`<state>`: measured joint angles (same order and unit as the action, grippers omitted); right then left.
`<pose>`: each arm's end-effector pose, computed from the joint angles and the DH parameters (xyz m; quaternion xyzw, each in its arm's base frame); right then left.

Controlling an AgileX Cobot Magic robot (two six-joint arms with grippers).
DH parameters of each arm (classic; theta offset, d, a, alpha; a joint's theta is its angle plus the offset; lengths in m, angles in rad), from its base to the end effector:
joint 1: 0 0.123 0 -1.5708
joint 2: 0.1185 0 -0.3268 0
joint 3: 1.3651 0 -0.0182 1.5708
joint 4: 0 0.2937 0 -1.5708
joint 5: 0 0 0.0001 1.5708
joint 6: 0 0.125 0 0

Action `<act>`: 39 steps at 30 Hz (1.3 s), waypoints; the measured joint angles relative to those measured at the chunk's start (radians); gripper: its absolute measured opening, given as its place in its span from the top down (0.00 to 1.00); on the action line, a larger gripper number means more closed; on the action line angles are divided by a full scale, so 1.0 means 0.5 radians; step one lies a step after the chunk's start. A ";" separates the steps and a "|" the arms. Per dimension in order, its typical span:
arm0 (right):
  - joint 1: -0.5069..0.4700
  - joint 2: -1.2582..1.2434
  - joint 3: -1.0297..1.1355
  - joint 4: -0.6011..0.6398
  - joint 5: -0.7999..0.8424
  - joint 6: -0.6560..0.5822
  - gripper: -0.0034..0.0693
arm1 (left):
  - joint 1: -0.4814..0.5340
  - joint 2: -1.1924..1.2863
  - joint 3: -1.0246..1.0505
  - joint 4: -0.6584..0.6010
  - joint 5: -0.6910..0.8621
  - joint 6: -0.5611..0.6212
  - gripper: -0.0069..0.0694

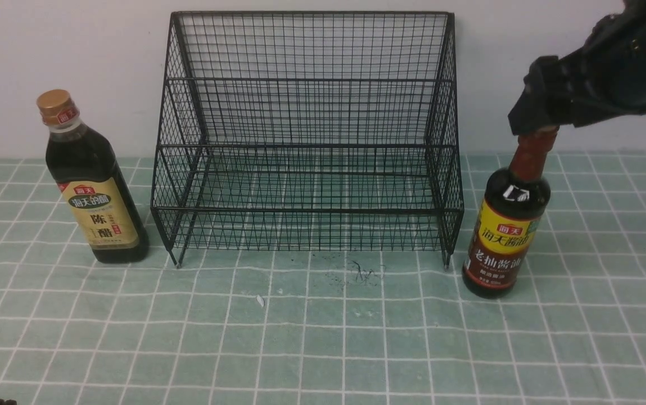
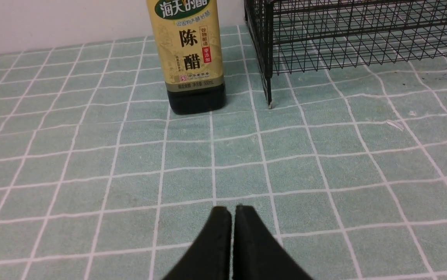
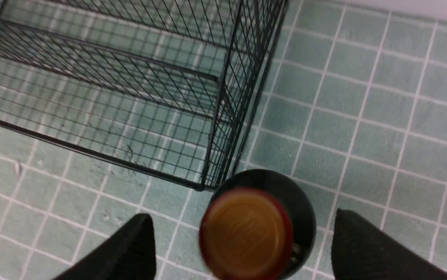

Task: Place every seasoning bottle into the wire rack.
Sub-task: Use the right arm to grab the condiment bottle closest to it, then use the right arm to put the condiment bottle back on the shelf

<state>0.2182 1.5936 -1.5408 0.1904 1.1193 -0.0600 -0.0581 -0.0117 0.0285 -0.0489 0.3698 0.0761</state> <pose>0.3831 0.1068 0.3663 -0.1145 0.9596 0.1116 0.2314 0.0859 -0.0072 0.1597 0.0409 0.8035 -0.0153 0.5937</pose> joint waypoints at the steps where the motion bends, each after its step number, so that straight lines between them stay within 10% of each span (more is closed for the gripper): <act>1: 0.000 0.030 0.000 -0.003 0.000 0.000 0.20 | 0.000 0.000 0.000 0.000 0.000 0.000 0.92; 8: 0.000 0.170 0.000 -0.043 -0.031 0.000 0.26 | 0.000 0.000 0.000 0.000 0.000 0.000 0.92; 13: 0.004 0.198 -0.003 -0.097 -0.034 -0.037 0.59 | 0.000 0.000 0.000 0.000 0.000 0.000 0.92; 27: 0.004 -0.278 -0.090 -0.084 0.243 -0.163 0.58 | 0.000 0.000 0.000 0.002 0.000 0.000 0.92; 39: 0.004 -0.162 -0.689 0.438 0.375 -0.320 0.58 | 0.000 0.000 0.000 0.002 0.000 0.000 0.92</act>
<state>0.2202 1.5124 -1.8855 0.4094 1.3069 -0.2202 -0.0581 -0.0117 0.0285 -0.0479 0.3698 0.0761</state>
